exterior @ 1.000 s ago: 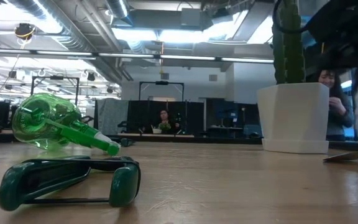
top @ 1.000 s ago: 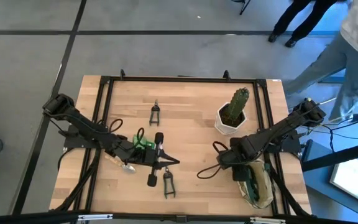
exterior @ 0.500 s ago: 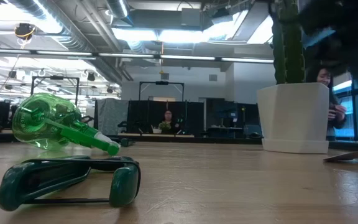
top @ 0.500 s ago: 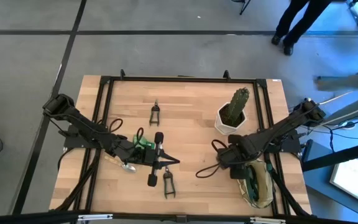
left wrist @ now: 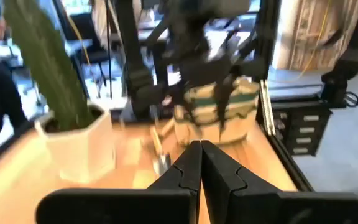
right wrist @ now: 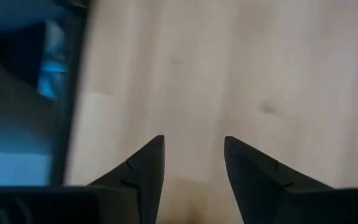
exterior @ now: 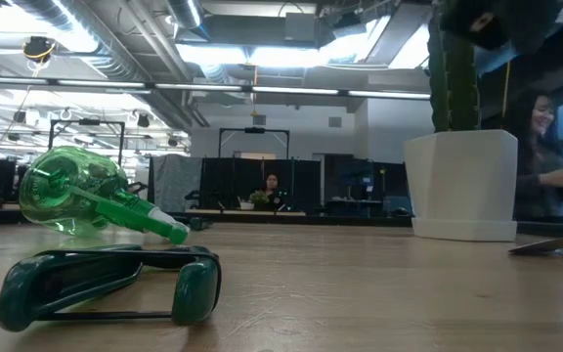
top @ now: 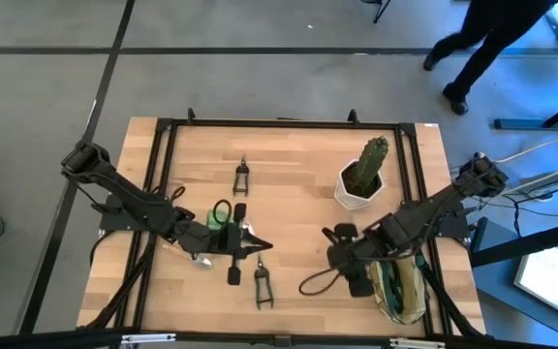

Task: Pick & Place Garden tools in Gardening bag
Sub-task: Put the top grafting pruner into the side pocket of the white bag

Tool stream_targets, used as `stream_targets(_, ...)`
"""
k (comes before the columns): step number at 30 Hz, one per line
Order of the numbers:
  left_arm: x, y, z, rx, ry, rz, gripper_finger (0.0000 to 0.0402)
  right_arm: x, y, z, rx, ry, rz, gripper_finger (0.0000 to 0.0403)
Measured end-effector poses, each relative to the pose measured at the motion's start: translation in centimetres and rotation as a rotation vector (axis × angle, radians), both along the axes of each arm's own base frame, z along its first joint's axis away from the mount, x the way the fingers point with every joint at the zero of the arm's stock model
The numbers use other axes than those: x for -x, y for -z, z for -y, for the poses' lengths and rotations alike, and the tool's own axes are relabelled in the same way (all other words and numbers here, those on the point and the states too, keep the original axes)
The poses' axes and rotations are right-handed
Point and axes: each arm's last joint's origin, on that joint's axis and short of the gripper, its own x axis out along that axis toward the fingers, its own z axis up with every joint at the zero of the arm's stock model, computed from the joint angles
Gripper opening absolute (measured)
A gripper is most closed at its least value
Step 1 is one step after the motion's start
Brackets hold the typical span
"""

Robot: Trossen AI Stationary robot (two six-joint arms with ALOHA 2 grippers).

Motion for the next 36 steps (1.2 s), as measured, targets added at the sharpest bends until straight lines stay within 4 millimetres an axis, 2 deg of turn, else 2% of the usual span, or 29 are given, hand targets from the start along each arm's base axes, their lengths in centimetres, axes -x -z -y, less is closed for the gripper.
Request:
stream_targets(7, 1.3, -0.4, 1.3, 0.003, 0.057, -0.007, 0.0002, -0.1, -0.8, -2.7, -0.107, -0.101, 0.150, 0.0167)
stream_targets(12, 1.7, -0.4, 1.7, -0.021, 0.023, -0.003, 0.0008, 0.2, -0.4, -3.4, 0.013, -0.073, 0.240, 0.0167)
stream_targets(15, 1.7, -0.4, 1.6, -0.024, -0.004, 0.000, 0.0008, 0.4, 0.8, -3.4, 0.092, 0.001, 0.264, 0.0167)
stream_targets(20, 1.7, -0.4, 1.4, -0.030, -0.048, 0.003, 0.0006, -0.1, 2.7, -3.6, 0.109, 0.021, 0.283, 0.0167)
stream_targets(29, 1.2, -0.2, 0.8, -0.026, -0.099, -0.005, 0.0006, -0.3, 3.2, -3.0, 0.130, 0.028, 0.291, 0.0167)
stream_targets(32, 0.7, 0.2, 0.5, -0.016, -0.120, -0.011, 0.0006, 0.4, 3.0, -2.9, 0.151, 0.034, 0.315, 0.0167)
stream_targets(36, 0.0, 0.7, 0.0, -0.002, -0.148, -0.018, 0.0006, 1.8, 4.3, -2.1, 0.117, 0.048, 0.388, 0.0167)
